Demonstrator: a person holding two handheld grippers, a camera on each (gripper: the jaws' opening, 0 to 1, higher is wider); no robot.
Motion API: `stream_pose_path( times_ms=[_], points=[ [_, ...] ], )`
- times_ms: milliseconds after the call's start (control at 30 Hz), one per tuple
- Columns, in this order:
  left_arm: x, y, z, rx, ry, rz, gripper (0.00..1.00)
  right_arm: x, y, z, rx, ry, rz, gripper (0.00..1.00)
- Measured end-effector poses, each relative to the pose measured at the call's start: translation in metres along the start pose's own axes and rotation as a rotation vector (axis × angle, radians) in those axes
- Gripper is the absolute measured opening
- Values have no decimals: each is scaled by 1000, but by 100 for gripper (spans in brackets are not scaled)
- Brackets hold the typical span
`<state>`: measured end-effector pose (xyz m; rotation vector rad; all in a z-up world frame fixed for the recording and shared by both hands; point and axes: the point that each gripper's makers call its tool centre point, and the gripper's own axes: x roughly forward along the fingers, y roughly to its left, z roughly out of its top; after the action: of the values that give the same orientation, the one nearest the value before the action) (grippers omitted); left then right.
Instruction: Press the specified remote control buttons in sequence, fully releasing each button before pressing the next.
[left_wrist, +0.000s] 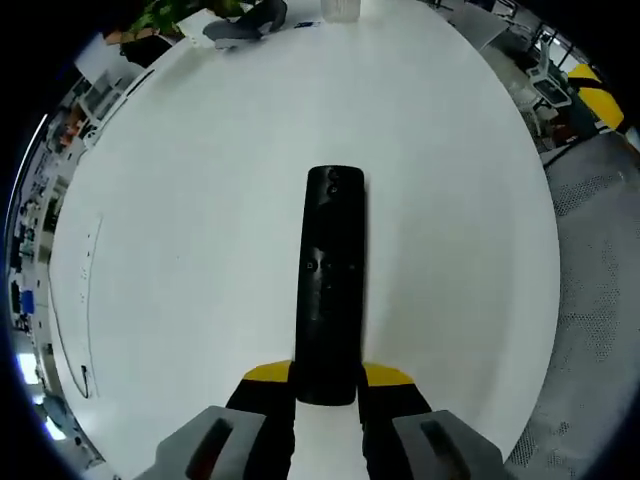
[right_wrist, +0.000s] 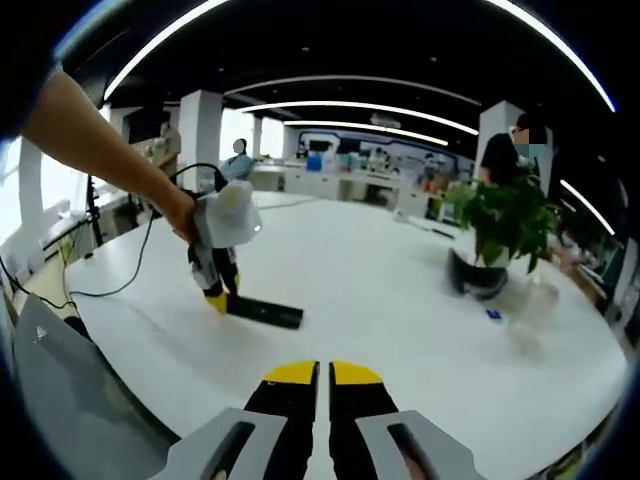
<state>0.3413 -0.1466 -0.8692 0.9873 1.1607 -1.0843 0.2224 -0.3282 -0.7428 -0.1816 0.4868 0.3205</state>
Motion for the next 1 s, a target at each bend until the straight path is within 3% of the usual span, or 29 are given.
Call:
stream_pose_path(
  times_ms=[367,667,833,900,1000],
  points=[
    [-3,-33,-4,15,-2,-3,23,-1,1,0,-11,-1,3,0],
    [-5,-64,-7,73,-11,-8,23,-2,1,2,-29,-6,-5,0],
    [-5,-81,-8,83,13,-9,23,-2,2,2,-26,-4,-2,0],
    [-5,-90,-9,135,13,-8,23,-1,2,1,-30,-1,-1,0],
    [-7,-96,-11,126,6,-5,23,-1,4,0,-41,6,2,0]
  ],
)
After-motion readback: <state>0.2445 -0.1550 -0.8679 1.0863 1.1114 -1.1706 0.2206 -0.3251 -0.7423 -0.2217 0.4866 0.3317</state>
